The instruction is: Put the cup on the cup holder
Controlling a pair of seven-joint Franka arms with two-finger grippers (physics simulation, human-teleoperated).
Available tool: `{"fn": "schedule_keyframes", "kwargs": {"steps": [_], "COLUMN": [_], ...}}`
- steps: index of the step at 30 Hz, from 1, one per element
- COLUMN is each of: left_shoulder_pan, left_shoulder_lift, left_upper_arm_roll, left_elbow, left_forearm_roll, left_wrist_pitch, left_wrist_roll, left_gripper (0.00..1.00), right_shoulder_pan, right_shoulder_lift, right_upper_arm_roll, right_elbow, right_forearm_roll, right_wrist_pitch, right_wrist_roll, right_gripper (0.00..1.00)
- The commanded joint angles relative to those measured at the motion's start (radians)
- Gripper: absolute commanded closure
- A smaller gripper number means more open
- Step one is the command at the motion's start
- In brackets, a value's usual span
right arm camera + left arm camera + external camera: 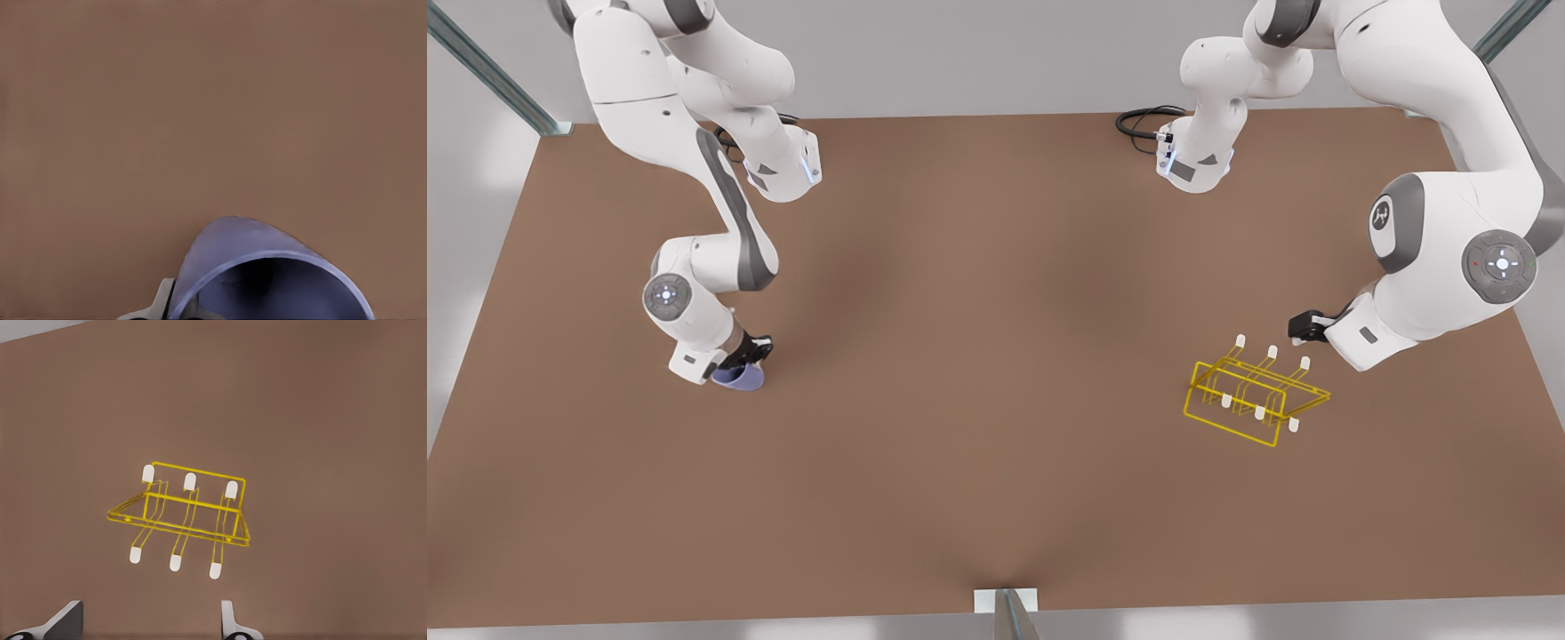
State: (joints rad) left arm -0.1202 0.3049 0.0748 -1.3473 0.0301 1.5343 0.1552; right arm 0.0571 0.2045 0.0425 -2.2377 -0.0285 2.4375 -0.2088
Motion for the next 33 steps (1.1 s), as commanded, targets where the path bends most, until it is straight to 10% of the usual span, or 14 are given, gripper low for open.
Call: {"fn": "schedule_keyframes", "kwargs": {"steps": [1,8,20,33], "left_shoulder_pan": [0.001,0.001,0.001,0.001], "left_shoulder_lift": [-0.001,-0.001,0.006,0.010], "left_upper_arm_roll": [0.006,0.008,0.022,0.022], "left_elbow": [0.000,0.000,0.000,0.000], "left_forearm_roll": [0.001,0.002,0.002,0.004], "left_wrist_pitch": [0.000,0.001,0.003,0.010], "left_wrist_roll": [0.009,0.009,0.006,0.006], "left_gripper": [0.00,0.00,0.00,0.00], "right_shoulder_pan": [0.004,0.004,0.228,0.366], "right_shoulder_lift": [-0.004,0.113,0.500,0.943], "right_upper_arm_roll": [0.037,0.260,0.355,0.413], "right_elbow": [0.012,0.144,0.558,1.000], "right_forearm_roll": [0.057,0.548,1.607,1.796], "right_wrist_pitch": [-0.046,-0.063,-0.121,-0.144], "right_wrist_roll": [-0.055,-0.067,-0.643,-0.948], "right_gripper": [0.79,0.79,0.79,0.79]}}
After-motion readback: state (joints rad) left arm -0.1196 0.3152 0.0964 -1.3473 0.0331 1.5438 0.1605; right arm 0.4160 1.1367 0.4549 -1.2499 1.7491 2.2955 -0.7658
